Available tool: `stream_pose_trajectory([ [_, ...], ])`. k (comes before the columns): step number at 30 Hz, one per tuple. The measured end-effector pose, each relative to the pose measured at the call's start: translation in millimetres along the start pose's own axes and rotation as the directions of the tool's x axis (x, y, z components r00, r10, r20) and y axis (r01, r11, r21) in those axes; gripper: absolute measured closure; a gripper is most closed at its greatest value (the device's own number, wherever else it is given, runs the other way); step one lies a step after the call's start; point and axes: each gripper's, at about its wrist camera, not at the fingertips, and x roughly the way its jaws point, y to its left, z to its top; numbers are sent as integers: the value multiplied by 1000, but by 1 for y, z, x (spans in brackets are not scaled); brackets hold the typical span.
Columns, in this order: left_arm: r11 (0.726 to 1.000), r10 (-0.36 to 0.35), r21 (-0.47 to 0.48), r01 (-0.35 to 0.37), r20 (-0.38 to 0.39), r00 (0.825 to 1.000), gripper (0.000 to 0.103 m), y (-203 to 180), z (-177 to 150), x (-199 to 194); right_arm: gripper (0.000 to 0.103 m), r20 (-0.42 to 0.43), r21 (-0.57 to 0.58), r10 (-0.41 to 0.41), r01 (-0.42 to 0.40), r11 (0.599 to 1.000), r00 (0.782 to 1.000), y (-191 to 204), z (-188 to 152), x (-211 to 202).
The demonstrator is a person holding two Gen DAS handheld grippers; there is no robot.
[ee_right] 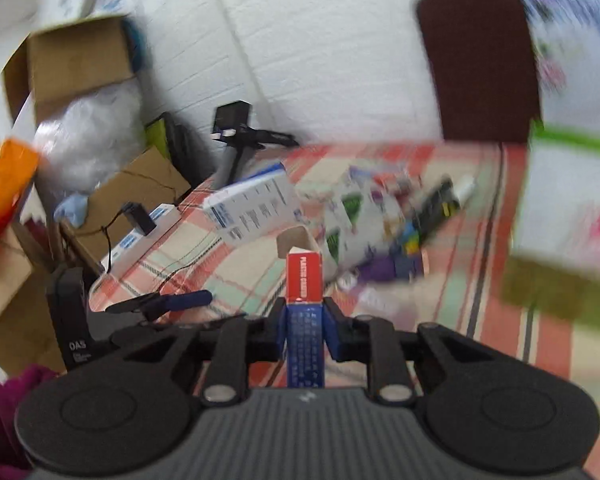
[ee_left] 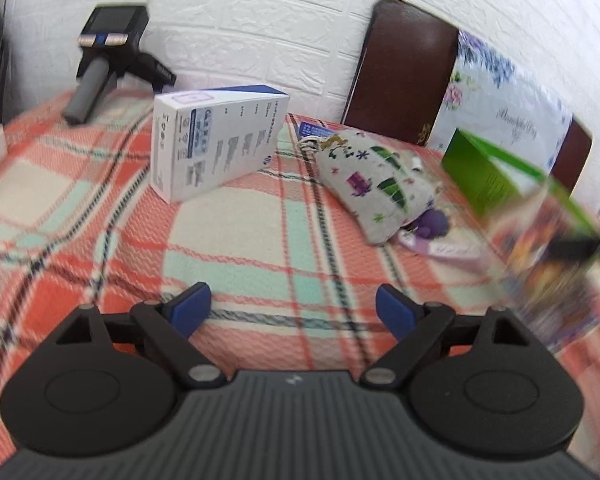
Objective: Organize objects
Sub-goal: 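Return the right gripper to the table and grasp the playing-card box, then carry the playing-card box with the right gripper and drop it into the box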
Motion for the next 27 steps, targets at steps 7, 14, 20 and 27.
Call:
stream_pose_trajectory([
  [7, 973, -221, -88, 212, -98, 970, 14, -34, 11, -5, 46, 76, 15, -215, 215, 977, 974, -10, -55, -14],
  [14, 949, -314, -95, 300, -246, 917, 18, -93, 20, 32, 19, 140, -181, -284, 307, 935, 948, 23, -80, -10],
  [20, 961, -276, -58, 272, -313, 909, 57, -122, 3, 54, 42, 135, -122, -293, 309, 943, 947, 8, -83, 12],
  [27, 930, -361, -17, 367, -224, 905, 65, -153, 44, 29, 43, 361, -133, -319, 388, 912, 876, 10, -76, -30],
])
